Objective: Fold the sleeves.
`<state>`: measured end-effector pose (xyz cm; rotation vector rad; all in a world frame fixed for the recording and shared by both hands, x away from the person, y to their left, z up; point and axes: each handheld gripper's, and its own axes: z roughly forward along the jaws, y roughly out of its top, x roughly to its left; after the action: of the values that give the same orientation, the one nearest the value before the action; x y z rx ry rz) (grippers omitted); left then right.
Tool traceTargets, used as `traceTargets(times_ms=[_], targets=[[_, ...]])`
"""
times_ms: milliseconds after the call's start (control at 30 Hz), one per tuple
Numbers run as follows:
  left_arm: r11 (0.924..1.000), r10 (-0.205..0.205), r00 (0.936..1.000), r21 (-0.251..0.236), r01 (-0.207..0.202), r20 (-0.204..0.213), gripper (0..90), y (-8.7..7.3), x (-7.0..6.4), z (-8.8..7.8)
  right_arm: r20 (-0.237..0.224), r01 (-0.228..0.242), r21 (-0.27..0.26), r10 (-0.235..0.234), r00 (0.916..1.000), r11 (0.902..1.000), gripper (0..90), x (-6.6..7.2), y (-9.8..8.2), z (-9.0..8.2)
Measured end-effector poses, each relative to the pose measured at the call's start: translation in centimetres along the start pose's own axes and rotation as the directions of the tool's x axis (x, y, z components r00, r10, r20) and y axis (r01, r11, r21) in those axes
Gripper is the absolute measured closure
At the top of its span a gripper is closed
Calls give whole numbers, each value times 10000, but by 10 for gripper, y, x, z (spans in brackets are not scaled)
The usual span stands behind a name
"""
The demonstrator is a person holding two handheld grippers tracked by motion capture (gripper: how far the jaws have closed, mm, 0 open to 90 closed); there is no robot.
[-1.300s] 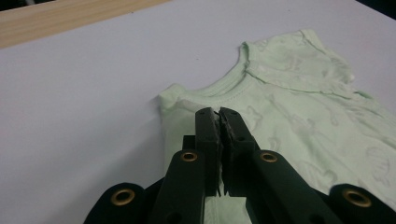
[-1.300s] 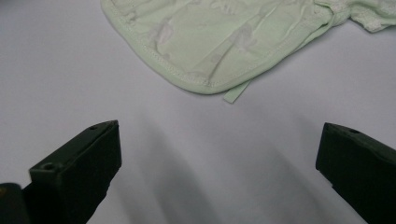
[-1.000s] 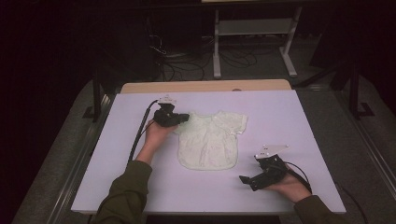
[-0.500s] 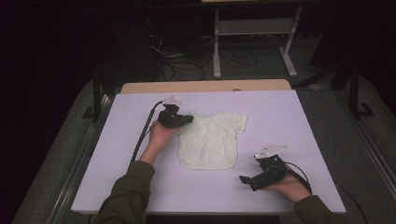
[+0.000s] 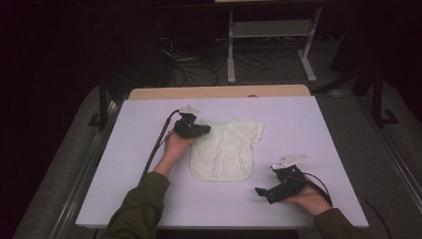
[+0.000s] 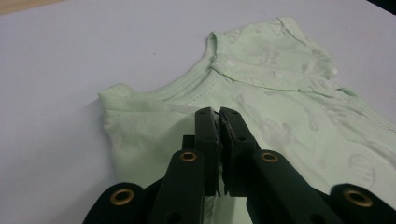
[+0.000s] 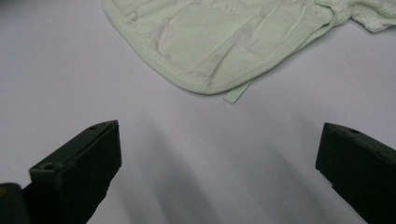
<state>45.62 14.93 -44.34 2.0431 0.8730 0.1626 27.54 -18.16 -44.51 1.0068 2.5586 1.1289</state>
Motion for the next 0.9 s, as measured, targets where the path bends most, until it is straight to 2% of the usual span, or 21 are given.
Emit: traceTargets(times_ms=[500, 900], targets=[[9997, -79, 9999, 216, 77, 62, 819, -4, -3, 13, 7, 4, -10, -4, 10000, 10000, 0, 0, 0, 0], [9998, 48, 9999, 187, -51, 138, 686, -4, -7, 15, -16, 34, 19, -34, 10000, 10000, 0, 1, 0, 0]])
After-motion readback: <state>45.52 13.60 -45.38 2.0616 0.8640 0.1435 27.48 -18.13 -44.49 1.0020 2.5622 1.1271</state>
